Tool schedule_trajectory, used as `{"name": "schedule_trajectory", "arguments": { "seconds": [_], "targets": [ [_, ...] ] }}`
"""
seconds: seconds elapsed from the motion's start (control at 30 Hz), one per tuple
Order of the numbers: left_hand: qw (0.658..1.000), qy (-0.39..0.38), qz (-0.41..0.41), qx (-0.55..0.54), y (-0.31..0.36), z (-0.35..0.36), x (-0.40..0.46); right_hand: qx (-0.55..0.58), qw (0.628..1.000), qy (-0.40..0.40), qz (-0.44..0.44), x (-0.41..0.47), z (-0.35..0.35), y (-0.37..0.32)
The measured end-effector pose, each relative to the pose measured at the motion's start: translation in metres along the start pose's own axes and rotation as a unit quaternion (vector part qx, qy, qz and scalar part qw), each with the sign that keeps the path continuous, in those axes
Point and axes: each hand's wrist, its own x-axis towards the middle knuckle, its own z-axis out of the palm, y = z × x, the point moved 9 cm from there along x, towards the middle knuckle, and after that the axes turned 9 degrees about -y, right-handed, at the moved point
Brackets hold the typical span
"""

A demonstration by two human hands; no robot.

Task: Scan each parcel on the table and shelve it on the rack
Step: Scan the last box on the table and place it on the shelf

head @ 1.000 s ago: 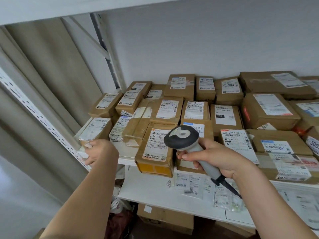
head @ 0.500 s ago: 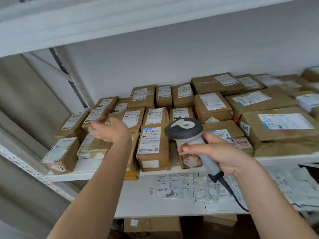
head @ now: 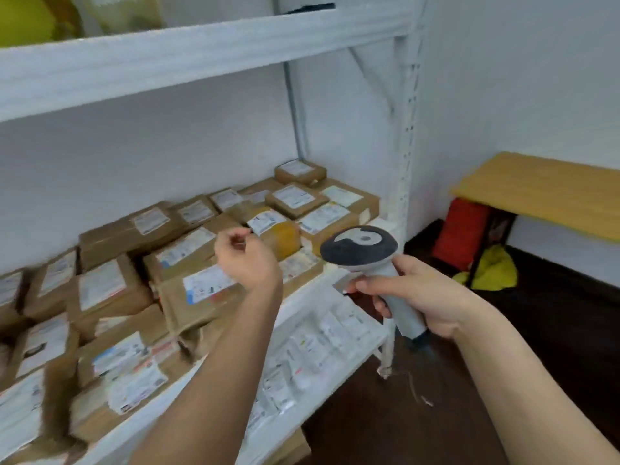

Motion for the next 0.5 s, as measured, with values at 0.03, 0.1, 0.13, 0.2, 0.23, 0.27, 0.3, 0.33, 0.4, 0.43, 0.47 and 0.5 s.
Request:
{"name": "schedule_trajectory", "arguments": {
  "seconds": [0.03, 0.1, 0.13, 0.2, 0.23, 0.27, 0.3, 0.33, 0.4, 0.43, 0.47, 0.5],
  "targets": [
    [0.999, -0.041, -0.018, -0.011, -0.004, 0.038, -0.02, 0.005, 1.0, 0.028, -0.006, -0.011, -0.03, -0.001],
    [0.992, -0.123, -0.035, -0.02, -0.007, 0.109, -0.062, 0.015, 0.996, 0.089, -0.018, -0.033, -0.087, -0.001],
    [0.986, -0.163, -0.038, -0.017, -0.009, 0.14, -0.081, 0.028, 0.992, 0.123, -0.025, -0.044, -0.113, 0.0],
    [0.97, -0.24, -0.042, -0.001, -0.015, 0.201, -0.116, 0.062, 0.979, 0.191, -0.039, -0.062, -0.165, 0.006],
    [0.962, -0.272, -0.038, 0.004, -0.019, 0.228, -0.131, 0.08, 0.971, 0.223, -0.045, -0.07, -0.19, 0.011],
    [0.954, -0.299, -0.035, 0.003, -0.025, 0.255, -0.146, 0.097, 0.962, 0.252, -0.046, -0.076, -0.214, 0.017],
    [0.946, -0.323, -0.036, 0.002, -0.031, 0.281, -0.159, 0.114, 0.952, 0.28, -0.047, -0.082, -0.237, 0.024],
    [0.938, -0.345, -0.042, -0.001, -0.04, 0.309, -0.171, 0.132, 0.941, 0.308, -0.047, -0.087, -0.261, 0.03],
    [0.923, -0.381, -0.057, -0.008, -0.059, 0.364, -0.193, 0.162, 0.917, 0.361, -0.048, -0.094, -0.309, 0.041],
    [0.916, -0.394, -0.069, -0.01, -0.07, 0.391, -0.204, 0.174, 0.905, 0.385, -0.049, -0.098, -0.333, 0.046],
    [0.91, -0.407, -0.083, -0.011, -0.081, 0.417, -0.215, 0.187, 0.891, 0.41, -0.05, -0.102, -0.354, 0.049],
    [0.901, -0.422, -0.097, -0.011, -0.09, 0.444, -0.226, 0.201, 0.876, 0.436, -0.053, -0.106, -0.377, 0.05]
  ]
}}
